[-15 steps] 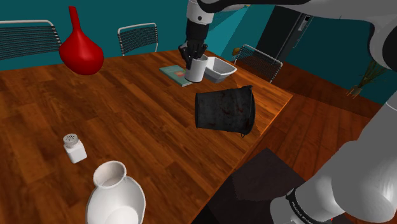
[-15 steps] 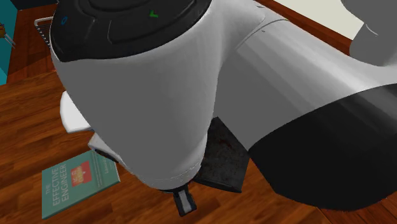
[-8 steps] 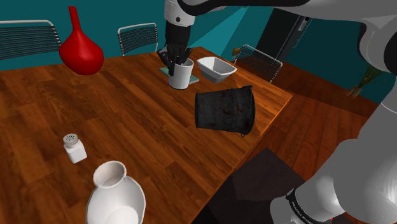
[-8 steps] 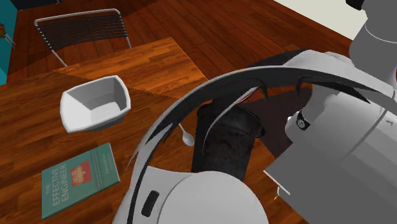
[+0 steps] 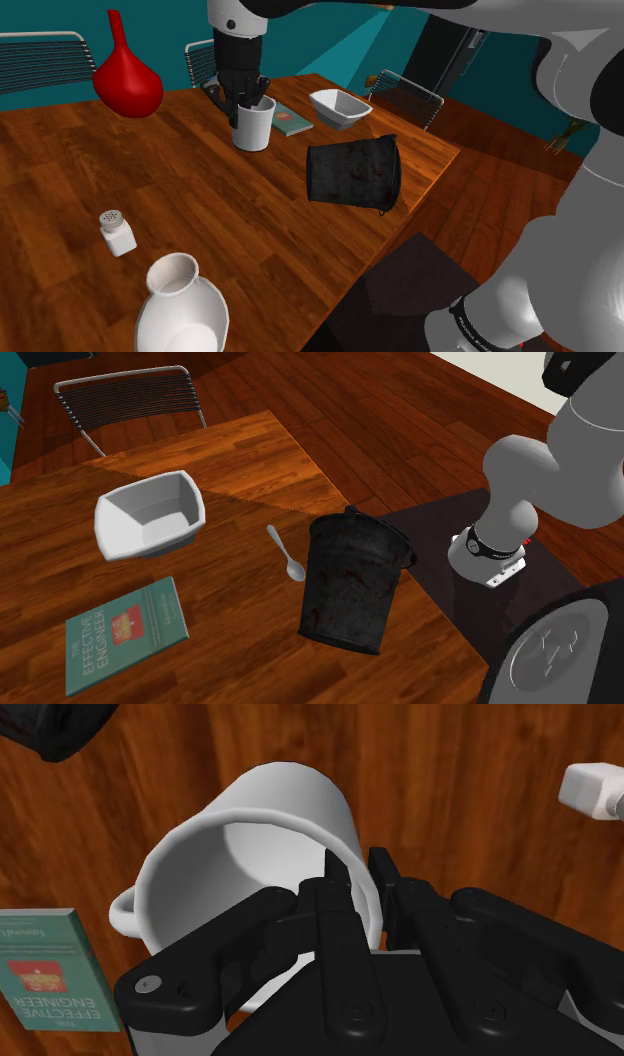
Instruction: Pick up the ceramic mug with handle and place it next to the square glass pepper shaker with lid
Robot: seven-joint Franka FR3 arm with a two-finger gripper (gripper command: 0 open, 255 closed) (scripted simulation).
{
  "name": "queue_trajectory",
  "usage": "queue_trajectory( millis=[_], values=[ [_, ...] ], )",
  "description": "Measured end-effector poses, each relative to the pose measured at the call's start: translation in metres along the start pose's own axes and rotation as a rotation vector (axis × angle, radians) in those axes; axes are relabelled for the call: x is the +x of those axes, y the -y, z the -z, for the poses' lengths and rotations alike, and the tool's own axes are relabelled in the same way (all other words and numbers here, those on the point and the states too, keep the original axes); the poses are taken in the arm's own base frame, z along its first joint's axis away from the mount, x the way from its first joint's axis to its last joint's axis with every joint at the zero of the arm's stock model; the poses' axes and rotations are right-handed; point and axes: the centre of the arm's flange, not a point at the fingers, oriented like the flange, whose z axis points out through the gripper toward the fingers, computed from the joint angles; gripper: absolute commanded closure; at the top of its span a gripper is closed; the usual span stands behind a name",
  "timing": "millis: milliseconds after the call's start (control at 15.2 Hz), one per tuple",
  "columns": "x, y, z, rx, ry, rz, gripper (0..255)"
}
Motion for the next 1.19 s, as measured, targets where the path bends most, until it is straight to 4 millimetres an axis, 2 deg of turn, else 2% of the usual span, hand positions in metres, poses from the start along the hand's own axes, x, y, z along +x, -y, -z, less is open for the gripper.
queue_trajectory(
  millis=[66, 330, 528, 726, 1188],
  values=[
    [-0.006, 0.017, 0.001, 0.000, 0.000, 0.001, 255],
    [-0.007, 0.072, 0.005, 0.000, 0.000, 0.000, 255],
    [-0.015, 0.106, 0.007, 0.000, 0.000, 0.000, 255],
    [-0.016, 0.116, -0.004, 0.000, 0.000, -0.001, 255],
    [-0.015, 0.118, -0.040, 0.000, 0.000, -0.002, 255]
  ],
)
